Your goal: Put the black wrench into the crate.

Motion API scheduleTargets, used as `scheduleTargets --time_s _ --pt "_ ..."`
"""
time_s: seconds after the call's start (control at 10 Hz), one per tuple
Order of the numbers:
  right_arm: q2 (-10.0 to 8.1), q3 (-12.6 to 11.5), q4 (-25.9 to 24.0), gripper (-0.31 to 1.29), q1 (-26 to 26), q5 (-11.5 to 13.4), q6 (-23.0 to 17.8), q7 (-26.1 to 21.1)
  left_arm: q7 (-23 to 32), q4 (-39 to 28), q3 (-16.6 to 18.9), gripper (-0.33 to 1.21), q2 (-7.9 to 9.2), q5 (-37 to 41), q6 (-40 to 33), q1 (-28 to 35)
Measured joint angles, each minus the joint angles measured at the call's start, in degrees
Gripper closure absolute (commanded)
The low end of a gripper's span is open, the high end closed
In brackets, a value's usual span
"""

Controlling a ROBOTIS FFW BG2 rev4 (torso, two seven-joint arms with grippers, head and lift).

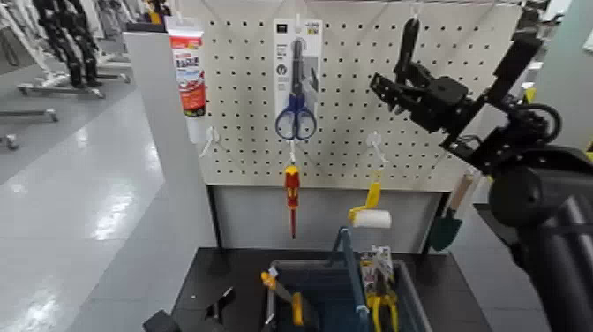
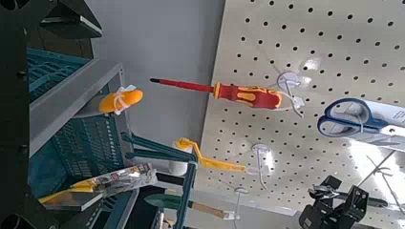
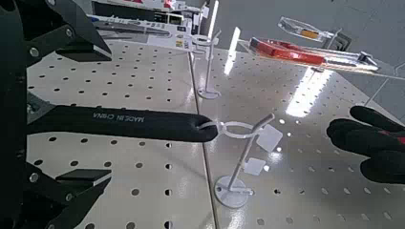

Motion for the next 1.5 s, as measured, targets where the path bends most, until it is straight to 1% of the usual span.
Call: scheduleTargets --time_s 0.1,0.2,0.3,0.4,0.6,1.2,1.5 --pt "-0.14 -0.4 -2.09 0.87 0.0 -0.23 3.16 -1.09 0.0 0.0 -0.02 0.11 0.0 0.0 0.0 -0.04" --pt "-0.32 -0.65 -4.03 0.92 0.06 -0.24 5.83 -1.93 -0.01 0.0 -0.04 0.11 0.0 0.0 0.0 0.04" --pt "-0.4 -0.8 -5.18 1.1 0.18 -0.12 7.2 -2.43 -0.06 0.03 -0.07 0.11 0.0 0.0 0.0 0.07" --pt "-0.41 -0.82 -5.68 1.16 0.26 0.19 7.63 -2.77 -0.09 0.08 -0.13 0.11 0.0 0.0 0.0 0.07" --pt "-0.42 -0.69 -6.3 1.18 0.55 1.21 7.16 -3.32 -0.09 0.09 -0.17 0.11 0.0 0.0 0.0 0.07" --pt "-0.43 -1.04 -6.39 1.18 0.42 2.34 7.02 -3.91 -0.09 0.09 -0.35 0.11 -0.07 0.0 0.02 -0.09" --pt "-0.5 -1.0 -7.32 1.18 0.43 3.18 6.67 -4.4 -0.09 0.09 -0.45 0.11 -0.07 0.0 0.09 -0.12"
